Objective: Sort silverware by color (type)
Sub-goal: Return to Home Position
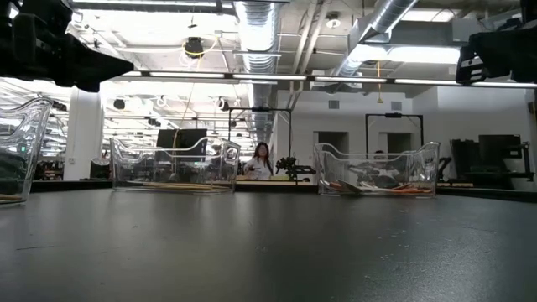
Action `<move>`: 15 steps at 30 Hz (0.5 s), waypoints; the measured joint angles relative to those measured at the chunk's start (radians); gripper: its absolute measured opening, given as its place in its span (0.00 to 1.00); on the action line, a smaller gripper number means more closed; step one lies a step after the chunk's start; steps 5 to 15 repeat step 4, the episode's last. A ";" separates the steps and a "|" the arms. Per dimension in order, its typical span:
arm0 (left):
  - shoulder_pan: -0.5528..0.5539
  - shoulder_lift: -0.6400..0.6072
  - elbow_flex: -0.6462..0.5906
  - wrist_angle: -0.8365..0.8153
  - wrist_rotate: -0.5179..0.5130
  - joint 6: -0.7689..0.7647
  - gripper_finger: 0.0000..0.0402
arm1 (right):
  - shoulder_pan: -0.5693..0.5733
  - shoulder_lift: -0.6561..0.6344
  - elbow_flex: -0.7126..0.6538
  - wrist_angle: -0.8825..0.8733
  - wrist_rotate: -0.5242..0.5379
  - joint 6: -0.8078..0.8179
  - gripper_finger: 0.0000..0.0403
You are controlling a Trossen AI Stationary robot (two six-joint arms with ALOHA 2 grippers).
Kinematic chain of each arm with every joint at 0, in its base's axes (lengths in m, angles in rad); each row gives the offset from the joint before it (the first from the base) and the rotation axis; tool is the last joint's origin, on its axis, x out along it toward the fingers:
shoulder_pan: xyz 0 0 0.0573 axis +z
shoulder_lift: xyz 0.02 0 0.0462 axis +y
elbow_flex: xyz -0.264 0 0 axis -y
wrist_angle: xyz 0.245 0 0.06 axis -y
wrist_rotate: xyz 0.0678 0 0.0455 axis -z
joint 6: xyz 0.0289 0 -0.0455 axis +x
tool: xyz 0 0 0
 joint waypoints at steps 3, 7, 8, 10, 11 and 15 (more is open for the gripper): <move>0.000 0.000 0.000 0.000 0.000 -0.002 0.00 | 0.000 0.000 0.000 0.000 0.000 0.000 0.04; 0.000 0.000 0.000 0.000 0.000 -0.003 0.00 | 0.000 0.000 0.000 0.000 0.000 0.000 0.04; 0.000 0.000 0.000 0.000 0.000 -0.003 0.00 | 0.000 0.000 0.000 0.000 0.000 0.000 0.04; 0.000 0.000 0.000 0.000 0.000 -0.003 0.00 | 0.000 0.000 0.000 0.000 0.000 0.000 0.04; 0.000 0.000 0.000 0.000 0.000 -0.003 0.00 | 0.000 0.000 0.000 0.000 0.000 0.000 0.04; 0.000 0.000 0.000 0.000 0.000 -0.003 0.00 | 0.000 0.000 0.000 0.000 0.000 0.000 0.04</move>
